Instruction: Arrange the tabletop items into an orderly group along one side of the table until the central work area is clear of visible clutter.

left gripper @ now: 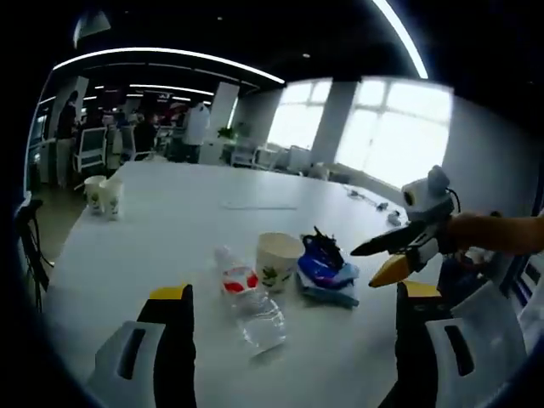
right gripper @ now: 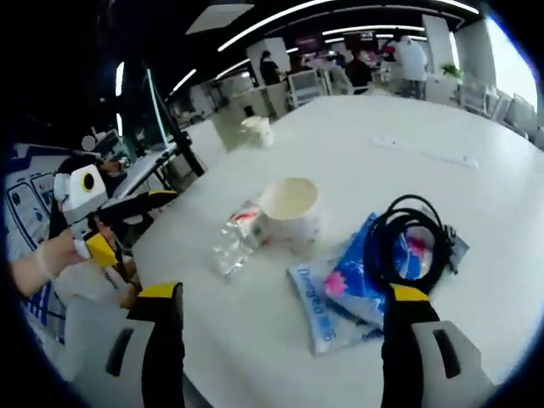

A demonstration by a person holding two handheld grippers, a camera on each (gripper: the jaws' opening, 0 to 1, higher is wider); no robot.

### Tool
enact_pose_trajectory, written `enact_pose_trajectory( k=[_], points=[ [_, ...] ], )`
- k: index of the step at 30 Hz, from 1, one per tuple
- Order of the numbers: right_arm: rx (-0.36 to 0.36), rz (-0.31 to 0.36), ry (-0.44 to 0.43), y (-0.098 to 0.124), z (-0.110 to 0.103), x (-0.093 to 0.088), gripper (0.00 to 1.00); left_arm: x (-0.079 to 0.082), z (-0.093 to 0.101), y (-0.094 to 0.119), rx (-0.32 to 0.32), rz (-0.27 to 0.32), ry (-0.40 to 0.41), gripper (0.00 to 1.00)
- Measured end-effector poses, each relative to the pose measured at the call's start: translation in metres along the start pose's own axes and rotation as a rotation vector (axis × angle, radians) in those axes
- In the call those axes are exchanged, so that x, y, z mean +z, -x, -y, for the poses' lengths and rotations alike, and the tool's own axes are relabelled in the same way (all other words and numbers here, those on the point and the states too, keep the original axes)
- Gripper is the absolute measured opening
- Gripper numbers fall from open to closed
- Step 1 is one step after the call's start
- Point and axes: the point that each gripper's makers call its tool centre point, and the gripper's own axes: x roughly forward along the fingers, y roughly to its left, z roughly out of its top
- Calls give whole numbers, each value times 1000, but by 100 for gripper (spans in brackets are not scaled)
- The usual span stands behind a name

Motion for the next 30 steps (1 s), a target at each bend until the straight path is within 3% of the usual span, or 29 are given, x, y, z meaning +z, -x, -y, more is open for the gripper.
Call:
enact_pose_trajectory(
  k=[11,25,30],
  points=[
    [-28,25,-45,-5,-14,0,96,-4,-15,6,-30,-16,18,96],
    [-68,56,-82,-16,-37,8,96,8,-39,-3,-72,-6,22,95],
    [-74,53,-86,-24,-52,9,95,16,-54,-12,-61,27,54,94]
  ],
)
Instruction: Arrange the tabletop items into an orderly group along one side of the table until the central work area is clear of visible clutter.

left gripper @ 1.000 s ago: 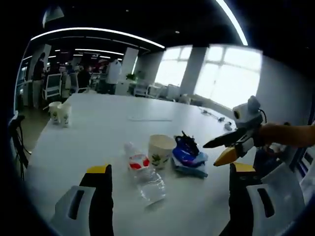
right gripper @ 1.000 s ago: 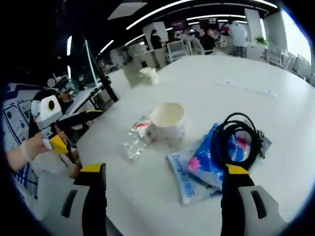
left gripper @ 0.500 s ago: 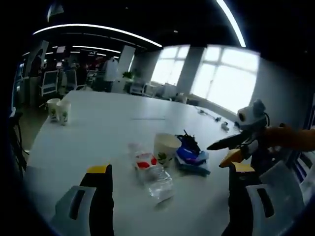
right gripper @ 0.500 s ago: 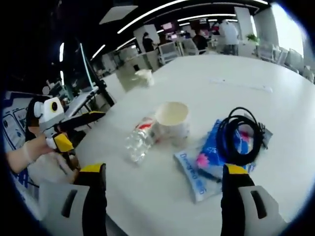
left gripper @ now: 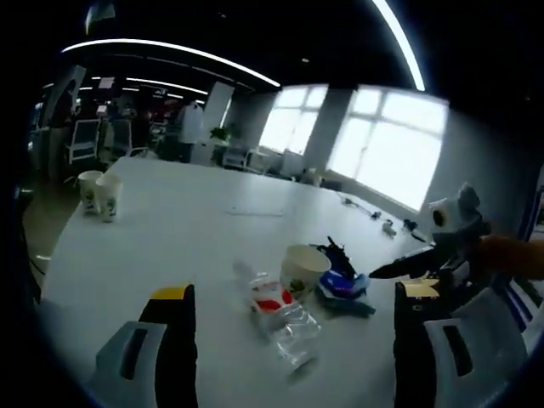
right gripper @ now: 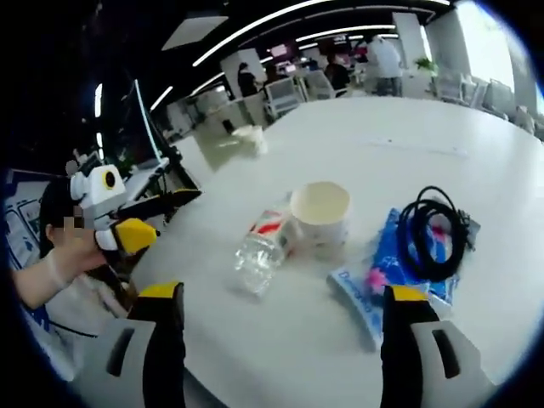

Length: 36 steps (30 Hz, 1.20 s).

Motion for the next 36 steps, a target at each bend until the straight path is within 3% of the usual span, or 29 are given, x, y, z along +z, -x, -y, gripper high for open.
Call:
enact_pose_trajectory(
  k=[7,14,26,36],
  points=[
    [-3,6,-22,-10,-13,4,94,-1,-6,-9,-36,-5,9,94],
    [-9,12,-29,-23,-32,6,94,-8,-19,-19,-94,-31,81,92],
    [-72,-2,-26,-54,-52,7,88,-9,-26,-30,-182,-64,123,93],
    [-168,-21,-42,-72,-48,9,83,5,-33,-30,-195,-10,135,92]
  ],
)
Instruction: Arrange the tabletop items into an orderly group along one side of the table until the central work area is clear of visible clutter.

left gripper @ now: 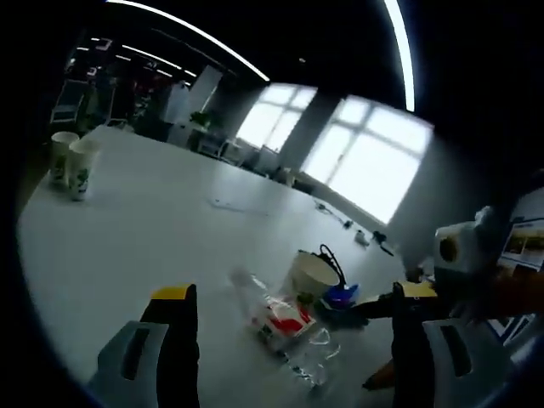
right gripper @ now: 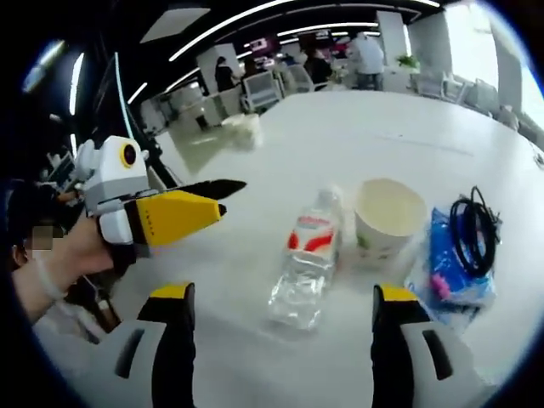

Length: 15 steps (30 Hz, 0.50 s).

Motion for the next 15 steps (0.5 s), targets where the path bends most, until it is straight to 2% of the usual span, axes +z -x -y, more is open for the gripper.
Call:
enact_pose_trajectory(
  k=[7,11,15],
  points=[
    [-27,10,-9,-8,-1,5,78,5,-6,1,1,21,11,93],
    [-32,-14,-8,-14,-4,1,77,6,-8,3,6,29,19,93],
    [-49,-62,12,-24,-6,-4,71,7,-9,6,11,39,23,93]
  ],
)
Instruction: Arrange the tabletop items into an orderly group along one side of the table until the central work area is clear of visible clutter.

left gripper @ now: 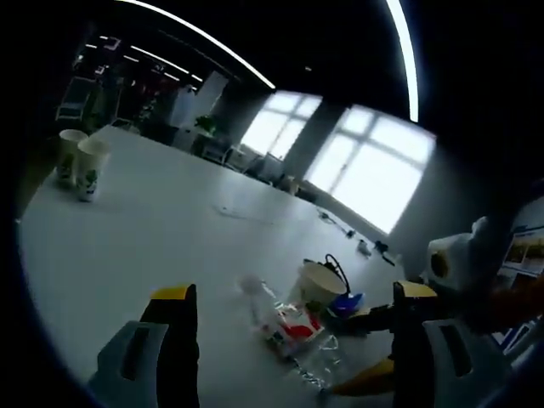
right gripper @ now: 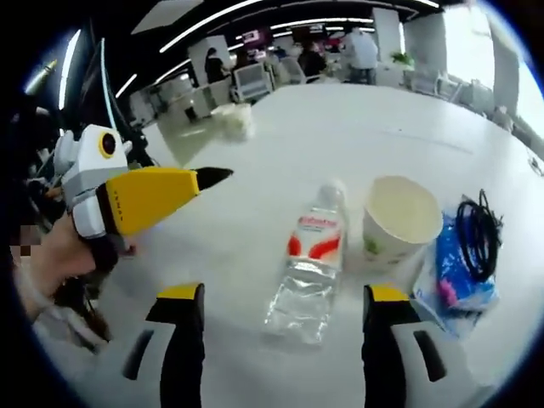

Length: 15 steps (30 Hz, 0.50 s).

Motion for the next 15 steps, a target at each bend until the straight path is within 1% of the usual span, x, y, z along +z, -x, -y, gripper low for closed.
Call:
enact_pose_trajectory(
  k=[1,2,3,4,5,7,8,14,15],
  points=[
    [2,-18,-1,-6,0,-2,71,1,0,1,1,4,1,93],
    [-19,-21,12,-13,3,-2,70,2,-1,1,3,10,6,93],
    [-28,-37,22,-15,4,-5,70,2,-1,2,2,14,8,93],
    [-51,-70,32,-17,7,-10,69,3,-1,2,3,18,11,93],
    [-46,-76,36,-19,6,-10,68,3,0,2,2,19,11,93],
    [-65,-55,29,-20,8,-5,66,3,0,4,2,21,9,93],
    [-78,-58,34,-20,10,-4,64,2,0,5,0,20,13,93],
    [-94,-64,42,-24,13,1,64,-2,-2,12,6,22,21,93],
    [-93,-78,48,-26,13,0,64,-3,-3,13,9,22,23,93]
  ],
)
